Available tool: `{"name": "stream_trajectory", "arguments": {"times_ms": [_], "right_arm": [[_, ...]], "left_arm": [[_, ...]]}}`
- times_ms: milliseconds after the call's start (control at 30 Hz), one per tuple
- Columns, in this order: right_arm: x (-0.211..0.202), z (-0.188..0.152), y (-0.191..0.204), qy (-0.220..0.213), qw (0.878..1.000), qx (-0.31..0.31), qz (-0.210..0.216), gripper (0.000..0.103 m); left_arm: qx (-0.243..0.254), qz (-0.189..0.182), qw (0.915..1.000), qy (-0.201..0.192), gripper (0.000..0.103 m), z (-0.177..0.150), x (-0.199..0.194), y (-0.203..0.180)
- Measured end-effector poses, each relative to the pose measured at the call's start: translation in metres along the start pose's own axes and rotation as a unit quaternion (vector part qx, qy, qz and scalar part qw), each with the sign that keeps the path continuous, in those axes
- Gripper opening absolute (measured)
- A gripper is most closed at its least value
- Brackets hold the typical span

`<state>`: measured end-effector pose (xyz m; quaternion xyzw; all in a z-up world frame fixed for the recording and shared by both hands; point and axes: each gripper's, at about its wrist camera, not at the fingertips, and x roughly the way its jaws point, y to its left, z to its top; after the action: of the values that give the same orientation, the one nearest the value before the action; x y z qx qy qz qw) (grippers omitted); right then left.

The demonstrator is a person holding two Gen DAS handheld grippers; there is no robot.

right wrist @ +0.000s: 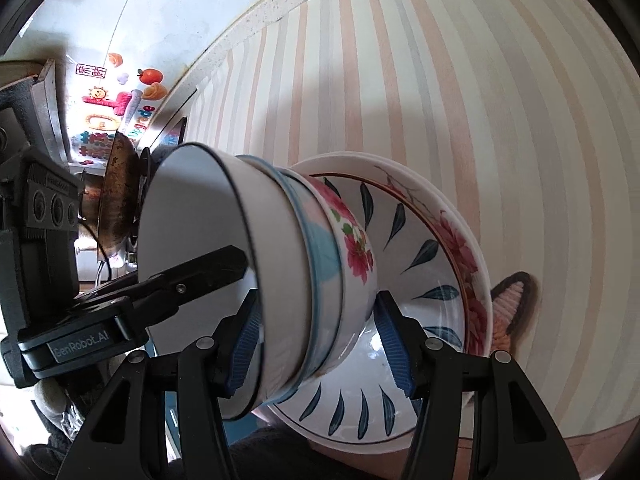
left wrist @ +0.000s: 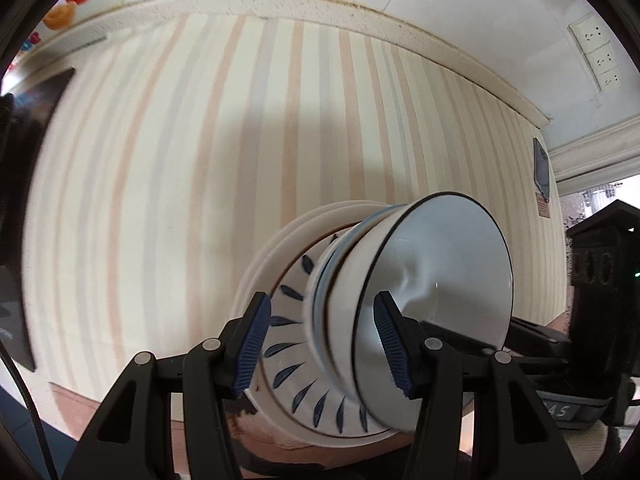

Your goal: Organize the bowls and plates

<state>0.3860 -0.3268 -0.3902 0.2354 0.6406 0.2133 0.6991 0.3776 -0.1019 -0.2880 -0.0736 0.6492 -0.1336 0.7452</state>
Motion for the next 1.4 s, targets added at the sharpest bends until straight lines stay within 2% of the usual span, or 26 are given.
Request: {"name": "stream_trajectory", "arguments": {"times_ms": [167, 267, 367, 433, 533, 567, 633, 667, 700, 733, 833, 1033, 1400], "right_arm": [[-0.019, -0.008, 0.013, -0.019, 0.999, -0.017, -0.022, 0.059], [-0.035, -0.016, 0.025, -0.036, 0.998, -0.028, -0.04, 0.061], [-0.052, -0.026, 0.036, -0.058, 0.995, -0.033, -0.068, 0.072], [-0.062, -0.033, 0.041, -0.075, 0.993, -0.036, -0.089, 0.075], [-0.079, -0.044, 0.049, -0.098, 0.989, -0.033, -0.103, 0.086], [-0.085, -0.049, 0.053, -0.109, 0.987, -0.035, -0.114, 0.09], [-0.096, -0.057, 0.059, -0.131, 0.983, -0.042, -0.12, 0.092], [-0.101, -0.061, 0.062, -0.142, 0.981, -0.04, -0.123, 0.096], [-0.106, -0.064, 0.064, -0.15, 0.979, -0.039, -0.131, 0.099], [-0.11, -0.067, 0.064, -0.158, 0.977, -0.038, -0.14, 0.099], [-0.125, -0.076, 0.074, -0.19, 0.967, -0.045, -0.163, 0.101], [-0.154, -0.091, 0.087, -0.223, 0.954, -0.063, -0.192, 0.102], [-0.203, -0.14, 0.123, -0.271, 0.934, -0.093, -0.215, 0.102]], "left_arm": [[0.016, 0.039, 0.9986, -0.033, 0.05, -0.013, -0.025, -0.004], [0.015, 0.047, 0.9977, -0.047, 0.052, -0.02, -0.04, -0.005], [0.024, 0.062, 0.9955, -0.068, 0.052, -0.028, -0.056, -0.009], [0.03, 0.067, 0.9942, -0.079, 0.053, -0.03, -0.064, -0.011], [0.039, 0.07, 0.9923, -0.095, 0.074, -0.035, -0.076, -0.014], [0.041, 0.07, 0.9913, -0.104, 0.079, -0.037, -0.081, -0.015], [0.046, 0.079, 0.9891, -0.116, 0.079, -0.041, -0.088, -0.016], [0.049, 0.089, 0.987, -0.124, 0.083, -0.043, -0.092, -0.017], [0.051, 0.093, 0.9859, -0.129, 0.095, -0.045, -0.095, -0.019], [0.053, 0.096, 0.9847, -0.135, 0.098, -0.048, -0.098, -0.021], [0.059, 0.116, 0.9785, -0.16, 0.098, -0.054, -0.11, -0.025], [0.061, 0.128, 0.9711, -0.192, 0.099, -0.069, -0.132, -0.033], [0.04, 0.108, 0.9585, -0.261, 0.101, -0.121, -0.186, -0.049]]}}
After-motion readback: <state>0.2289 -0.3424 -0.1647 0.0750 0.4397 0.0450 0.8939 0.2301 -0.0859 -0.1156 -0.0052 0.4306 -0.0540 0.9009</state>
